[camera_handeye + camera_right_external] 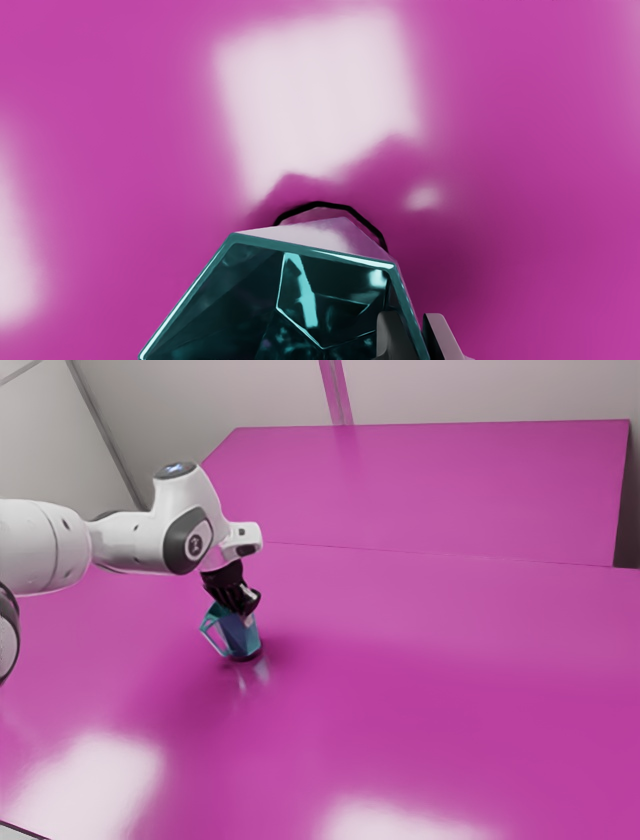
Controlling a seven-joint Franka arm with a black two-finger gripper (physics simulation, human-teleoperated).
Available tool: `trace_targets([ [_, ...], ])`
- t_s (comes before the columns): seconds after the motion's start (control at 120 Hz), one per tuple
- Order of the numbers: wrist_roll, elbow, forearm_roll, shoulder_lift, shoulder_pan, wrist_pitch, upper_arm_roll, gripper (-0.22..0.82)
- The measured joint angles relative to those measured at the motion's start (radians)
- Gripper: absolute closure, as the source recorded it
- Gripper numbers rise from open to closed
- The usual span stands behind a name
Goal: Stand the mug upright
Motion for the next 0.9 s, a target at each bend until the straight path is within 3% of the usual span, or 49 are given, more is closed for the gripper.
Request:
trace_targets([
  [0.167, -0.033, 0.0, 0.0, 0.026, -0.004, 0.023, 0.0, 0.75],
  [0.35, -0.049, 0.0, -0.01, 0.027, -0.004, 0.031, 0.0, 0.36],
  [0.5, -0.056, 0.004, -0.018, 0.002, -0.008, 0.03, -0.002, 0.18],
  [0.725, -0.064, 0.033, -0.055, -0.08, -0.012, -0.033, -0.017, 0.06],
  [0.9, -0.069, 0.183, -0.073, -0.093, 0.004, -0.184, -0.009, 0.03],
])
